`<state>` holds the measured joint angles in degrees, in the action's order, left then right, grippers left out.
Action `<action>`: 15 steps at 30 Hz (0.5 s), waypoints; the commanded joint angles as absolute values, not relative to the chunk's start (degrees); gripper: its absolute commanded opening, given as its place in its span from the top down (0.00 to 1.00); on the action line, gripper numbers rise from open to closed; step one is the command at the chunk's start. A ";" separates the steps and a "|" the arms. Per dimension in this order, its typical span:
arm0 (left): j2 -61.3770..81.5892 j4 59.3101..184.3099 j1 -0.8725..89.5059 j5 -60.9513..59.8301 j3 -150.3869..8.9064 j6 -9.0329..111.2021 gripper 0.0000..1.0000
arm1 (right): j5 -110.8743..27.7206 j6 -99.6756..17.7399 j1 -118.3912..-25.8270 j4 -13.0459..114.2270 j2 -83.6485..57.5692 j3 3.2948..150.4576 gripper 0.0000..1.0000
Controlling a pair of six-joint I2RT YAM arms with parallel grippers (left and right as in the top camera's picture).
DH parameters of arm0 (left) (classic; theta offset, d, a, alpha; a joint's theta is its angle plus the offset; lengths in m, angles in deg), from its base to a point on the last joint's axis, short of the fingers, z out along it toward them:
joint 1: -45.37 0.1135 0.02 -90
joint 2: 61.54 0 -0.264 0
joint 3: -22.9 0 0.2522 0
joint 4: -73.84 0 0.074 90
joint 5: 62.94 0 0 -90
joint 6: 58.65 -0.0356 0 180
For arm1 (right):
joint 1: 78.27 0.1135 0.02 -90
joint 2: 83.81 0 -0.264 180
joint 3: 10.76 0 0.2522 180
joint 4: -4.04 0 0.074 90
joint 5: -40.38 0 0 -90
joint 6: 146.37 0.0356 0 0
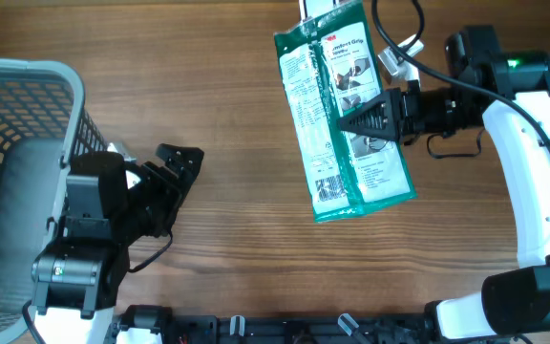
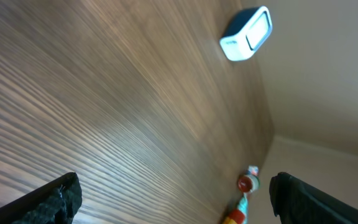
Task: Scan the item barcode
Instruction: 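Hold the glove packet's back against the white scanner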
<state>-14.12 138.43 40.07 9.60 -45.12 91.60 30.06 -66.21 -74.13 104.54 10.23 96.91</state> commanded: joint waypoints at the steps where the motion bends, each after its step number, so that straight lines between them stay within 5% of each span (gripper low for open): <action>1: -13.84 138.43 40.00 14.13 -44.86 90.22 0.00 | 26.37 -75.76 -73.96 98.01 9.37 97.91 0.95; 6: -13.53 138.32 40.00 14.61 -44.86 90.22 0.00 | 7.28 -75.96 -73.17 85.40 9.40 97.91 0.95; 11: -13.53 136.44 40.00 18.19 -44.86 90.22 0.00 | 6.34 -95.74 -66.44 73.92 9.70 96.95 0.95; 15: -13.53 134.83 40.00 19.09 -44.86 90.22 0.00 | -6.11 -96.68 -60.16 63.21 10.84 96.23 0.96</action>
